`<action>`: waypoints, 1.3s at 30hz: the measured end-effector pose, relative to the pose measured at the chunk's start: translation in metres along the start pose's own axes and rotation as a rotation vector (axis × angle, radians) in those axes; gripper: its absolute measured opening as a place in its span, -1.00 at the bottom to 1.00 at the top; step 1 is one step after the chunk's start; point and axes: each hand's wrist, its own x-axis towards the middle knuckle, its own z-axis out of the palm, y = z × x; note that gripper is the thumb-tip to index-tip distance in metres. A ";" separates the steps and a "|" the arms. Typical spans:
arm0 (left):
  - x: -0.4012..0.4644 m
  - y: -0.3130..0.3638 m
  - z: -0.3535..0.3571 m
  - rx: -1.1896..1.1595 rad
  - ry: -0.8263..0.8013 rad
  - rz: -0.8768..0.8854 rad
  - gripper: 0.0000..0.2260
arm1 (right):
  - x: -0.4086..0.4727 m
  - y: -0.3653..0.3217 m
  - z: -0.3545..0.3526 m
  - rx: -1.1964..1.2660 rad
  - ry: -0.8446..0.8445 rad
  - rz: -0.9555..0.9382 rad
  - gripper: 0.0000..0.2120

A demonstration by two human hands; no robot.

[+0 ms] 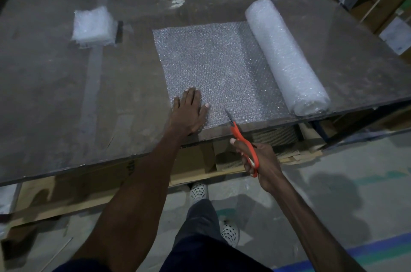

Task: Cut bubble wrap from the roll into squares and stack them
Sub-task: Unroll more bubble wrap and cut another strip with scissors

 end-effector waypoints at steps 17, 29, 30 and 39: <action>0.003 -0.004 0.003 -0.008 0.008 -0.002 -0.41 | 0.011 -0.008 0.009 0.010 -0.002 -0.003 -0.71; 0.004 -0.005 0.005 -0.001 0.018 0.001 -0.43 | 0.018 -0.009 0.009 0.010 -0.005 -0.010 -0.69; 0.004 -0.004 0.005 -0.004 0.021 0.000 -0.43 | 0.019 -0.011 0.010 0.000 -0.002 -0.009 -0.70; 0.003 -0.005 0.005 -0.004 0.024 0.010 -0.43 | 0.023 -0.016 0.013 -0.023 0.017 -0.008 -0.77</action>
